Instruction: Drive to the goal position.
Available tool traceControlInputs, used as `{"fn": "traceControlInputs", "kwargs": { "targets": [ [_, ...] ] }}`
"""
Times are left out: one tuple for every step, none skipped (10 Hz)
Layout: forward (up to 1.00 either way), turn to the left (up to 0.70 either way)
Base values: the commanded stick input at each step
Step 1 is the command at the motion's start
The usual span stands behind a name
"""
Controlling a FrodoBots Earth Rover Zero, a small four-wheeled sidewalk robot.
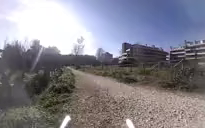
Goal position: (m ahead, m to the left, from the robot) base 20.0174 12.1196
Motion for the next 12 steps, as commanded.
{"fn": "traceControlInputs", "kwargs": {
  "targets": [
    [0.5, 0.0],
    [0.5, 0.0],
    [0.5, 0.0],
    [0.5, 0.0],
    [0.5, 0.0],
    [0.5, 0.0],
    [0.5, 0.0],
    [0.5, 0.0],
    [0.5, 0.0],
    [0.5, 0.0],
    [0.5, 0.0],
    [0.5, 0.0]
  ]
}}
